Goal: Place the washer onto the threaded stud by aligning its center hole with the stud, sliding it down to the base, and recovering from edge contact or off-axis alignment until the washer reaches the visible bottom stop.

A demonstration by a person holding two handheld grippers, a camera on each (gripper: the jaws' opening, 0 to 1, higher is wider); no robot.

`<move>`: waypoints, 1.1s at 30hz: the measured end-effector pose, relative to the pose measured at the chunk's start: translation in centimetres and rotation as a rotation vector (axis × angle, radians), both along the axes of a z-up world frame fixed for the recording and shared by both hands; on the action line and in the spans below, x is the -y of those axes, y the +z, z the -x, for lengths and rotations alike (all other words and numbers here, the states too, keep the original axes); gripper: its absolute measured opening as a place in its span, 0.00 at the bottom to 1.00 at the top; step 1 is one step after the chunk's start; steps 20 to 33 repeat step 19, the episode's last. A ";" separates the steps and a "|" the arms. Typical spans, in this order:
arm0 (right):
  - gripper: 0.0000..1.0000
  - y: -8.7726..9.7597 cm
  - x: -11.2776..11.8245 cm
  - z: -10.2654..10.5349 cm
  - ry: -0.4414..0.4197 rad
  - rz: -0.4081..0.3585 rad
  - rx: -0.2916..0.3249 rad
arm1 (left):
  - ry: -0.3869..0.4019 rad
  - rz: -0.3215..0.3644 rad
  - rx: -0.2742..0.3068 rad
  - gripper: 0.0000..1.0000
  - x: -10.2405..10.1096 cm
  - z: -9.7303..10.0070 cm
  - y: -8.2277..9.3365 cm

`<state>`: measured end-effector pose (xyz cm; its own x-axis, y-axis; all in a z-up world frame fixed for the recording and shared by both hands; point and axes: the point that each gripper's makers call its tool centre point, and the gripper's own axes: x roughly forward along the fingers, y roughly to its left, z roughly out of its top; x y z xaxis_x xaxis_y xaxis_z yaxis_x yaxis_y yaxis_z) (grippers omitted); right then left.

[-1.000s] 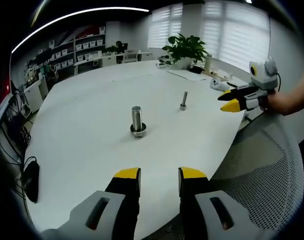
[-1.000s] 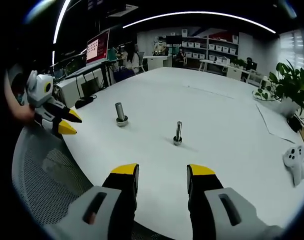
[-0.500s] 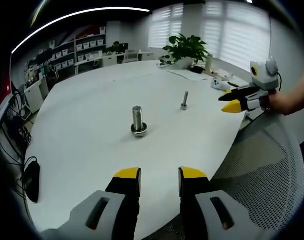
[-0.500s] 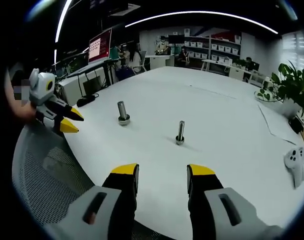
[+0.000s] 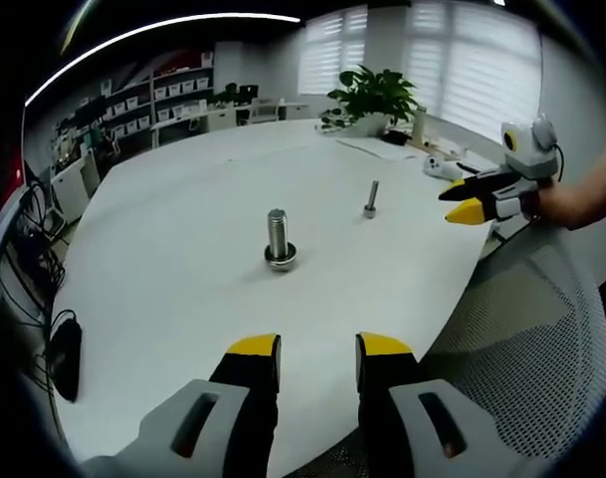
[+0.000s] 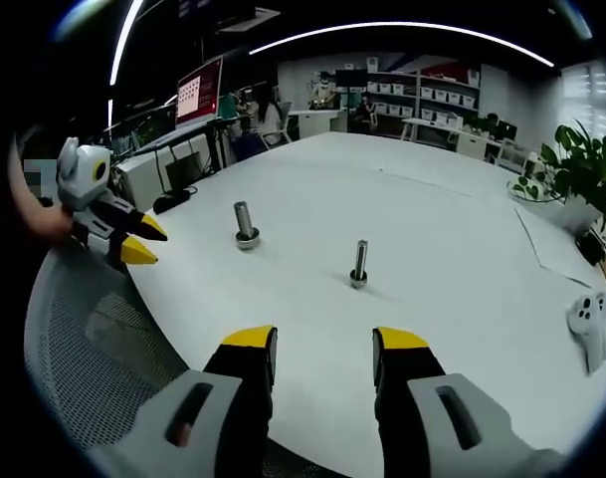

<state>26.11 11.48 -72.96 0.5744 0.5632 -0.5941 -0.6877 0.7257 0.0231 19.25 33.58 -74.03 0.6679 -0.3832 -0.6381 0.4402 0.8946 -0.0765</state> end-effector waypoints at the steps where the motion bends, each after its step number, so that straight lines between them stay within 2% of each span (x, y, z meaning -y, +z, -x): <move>1: 0.41 0.0 0.0 0.0 0.001 0.000 -0.002 | 0.001 0.001 0.002 0.28 0.0 0.0 0.0; 33: 0.41 -0.7 0.2 0.1 0.002 0.024 -0.023 | 0.002 0.001 0.006 0.28 0.0 -0.1 0.0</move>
